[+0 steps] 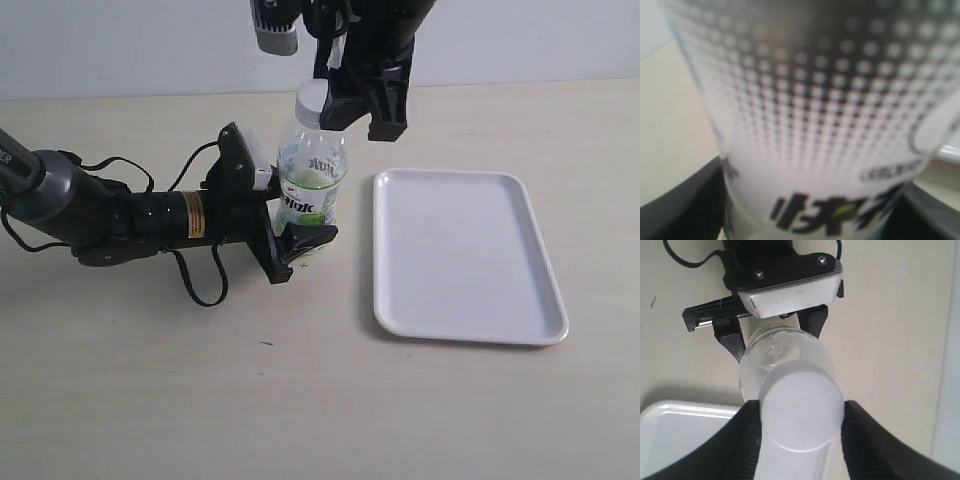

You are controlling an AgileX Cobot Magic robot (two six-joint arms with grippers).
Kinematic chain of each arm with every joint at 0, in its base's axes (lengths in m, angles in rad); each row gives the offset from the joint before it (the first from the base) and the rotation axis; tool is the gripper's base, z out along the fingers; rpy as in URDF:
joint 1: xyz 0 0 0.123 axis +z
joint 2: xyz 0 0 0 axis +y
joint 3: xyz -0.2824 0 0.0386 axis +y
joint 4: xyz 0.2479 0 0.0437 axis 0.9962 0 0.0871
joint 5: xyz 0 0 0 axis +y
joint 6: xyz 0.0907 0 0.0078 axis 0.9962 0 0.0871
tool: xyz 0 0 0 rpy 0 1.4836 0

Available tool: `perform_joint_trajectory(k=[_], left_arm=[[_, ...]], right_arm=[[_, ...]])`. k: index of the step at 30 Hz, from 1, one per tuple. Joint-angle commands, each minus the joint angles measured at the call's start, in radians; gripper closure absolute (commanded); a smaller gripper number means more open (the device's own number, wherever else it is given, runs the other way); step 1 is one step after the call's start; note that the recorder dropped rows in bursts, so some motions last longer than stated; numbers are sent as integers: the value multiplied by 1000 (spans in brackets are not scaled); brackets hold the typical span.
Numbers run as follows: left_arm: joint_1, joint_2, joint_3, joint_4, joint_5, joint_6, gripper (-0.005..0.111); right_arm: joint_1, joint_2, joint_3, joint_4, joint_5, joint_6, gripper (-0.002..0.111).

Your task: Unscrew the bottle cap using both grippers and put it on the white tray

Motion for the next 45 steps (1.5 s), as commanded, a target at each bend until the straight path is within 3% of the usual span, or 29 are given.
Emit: perform_joint_trajectory(k=[1, 5, 13, 16, 20, 24, 26, 35, 45], left_arm=[[-4, -7, 3, 17, 32, 4, 107], [-4, -7, 3, 17, 39, 4, 107], [-4, -7, 3, 17, 39, 4, 107], [-4, -7, 3, 17, 39, 4, 107], [-4, -7, 3, 17, 39, 4, 107], [-4, -7, 3, 17, 39, 4, 107], [-4, -7, 3, 17, 39, 4, 107], [-4, -7, 3, 17, 39, 0, 107], [-4, -18, 3, 17, 49, -69, 107]], right_arm=[[1, -6, -5, -8, -26, -196, 108], [1, -6, -5, -8, -26, -341, 108], [1, -6, -5, -53, -21, -448, 106], [1, -6, -5, -53, -12, -448, 94], [1, -6, -5, -47, -29, -413, 64], [1, -10, -5, -47, -85, -263, 40], [1, -12, -5, -47, -95, -187, 36], [1, -45, -5, 36, -85, 379, 36], [1, -46, -5, 62, -12, 609, 36]])
